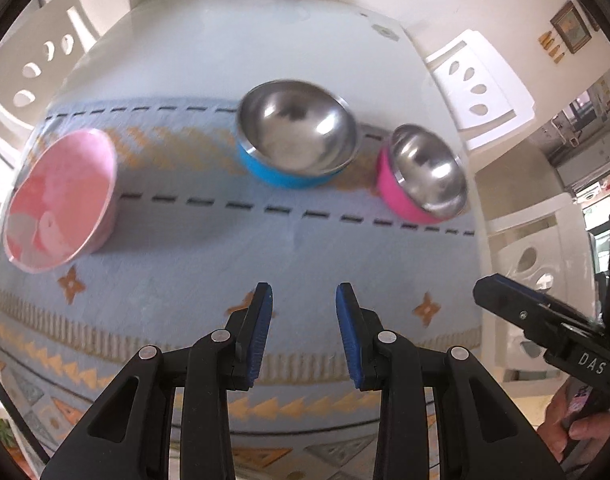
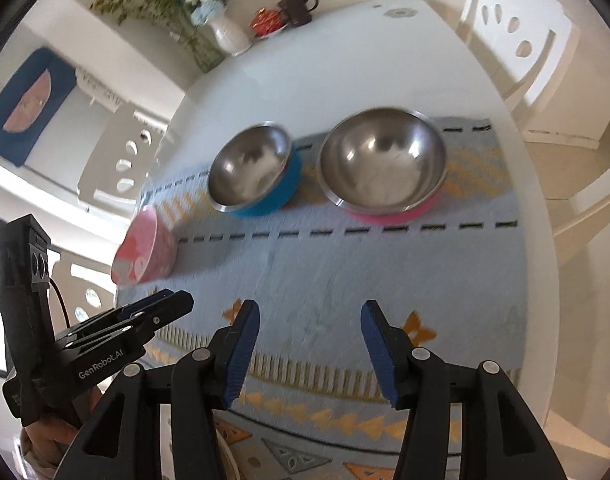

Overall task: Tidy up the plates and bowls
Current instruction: 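Move both grippers to the rim of the pink steel bowl, then close the left gripper on the pink bowl rim while the right gripper grips it too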

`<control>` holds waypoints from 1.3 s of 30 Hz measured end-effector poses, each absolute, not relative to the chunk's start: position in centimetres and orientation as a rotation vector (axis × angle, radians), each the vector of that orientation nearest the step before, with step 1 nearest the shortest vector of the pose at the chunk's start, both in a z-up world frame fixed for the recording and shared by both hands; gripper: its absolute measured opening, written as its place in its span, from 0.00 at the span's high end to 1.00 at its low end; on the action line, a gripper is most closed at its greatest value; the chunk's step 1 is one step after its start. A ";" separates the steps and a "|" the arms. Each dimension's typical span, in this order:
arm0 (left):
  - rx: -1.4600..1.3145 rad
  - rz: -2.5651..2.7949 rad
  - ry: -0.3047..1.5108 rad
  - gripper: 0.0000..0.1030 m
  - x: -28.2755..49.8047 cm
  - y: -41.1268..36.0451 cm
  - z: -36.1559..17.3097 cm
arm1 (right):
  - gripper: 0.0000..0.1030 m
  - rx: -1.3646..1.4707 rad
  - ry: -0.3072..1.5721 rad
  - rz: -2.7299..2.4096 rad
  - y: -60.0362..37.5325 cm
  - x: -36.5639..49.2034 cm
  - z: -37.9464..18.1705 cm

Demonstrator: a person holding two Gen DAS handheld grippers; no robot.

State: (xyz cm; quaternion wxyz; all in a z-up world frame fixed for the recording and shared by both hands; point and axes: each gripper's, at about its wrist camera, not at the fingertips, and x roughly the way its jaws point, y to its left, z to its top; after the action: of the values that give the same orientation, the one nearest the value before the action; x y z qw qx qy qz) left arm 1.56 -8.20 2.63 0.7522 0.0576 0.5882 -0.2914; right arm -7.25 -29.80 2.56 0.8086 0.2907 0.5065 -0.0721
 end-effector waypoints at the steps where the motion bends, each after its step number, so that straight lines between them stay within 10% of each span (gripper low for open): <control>1: 0.124 -0.638 1.285 0.70 1.7 -8.8 2.7 | 0.50 0.635 1.076 -0.159 -30.5 -7.3 2.6; 28: 0.053 -0.634 1.393 0.70 6.2 -22.8 -4.3 | 0.50 0.871 1.050 -0.221 -42.5 -2.3 -4.9; 39: -0.001 -0.609 1.393 0.87 7.2 -23.4 -6.4 | 0.53 0.875 1.071 -0.245 -43.0 -1.1 -7.6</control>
State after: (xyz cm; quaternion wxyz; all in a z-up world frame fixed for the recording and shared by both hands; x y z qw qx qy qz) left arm 7.22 -23.40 -6.44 0.7246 -0.0004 0.6315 -0.2761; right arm -1.09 -43.03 -7.59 0.7633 0.4024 0.4927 -0.1125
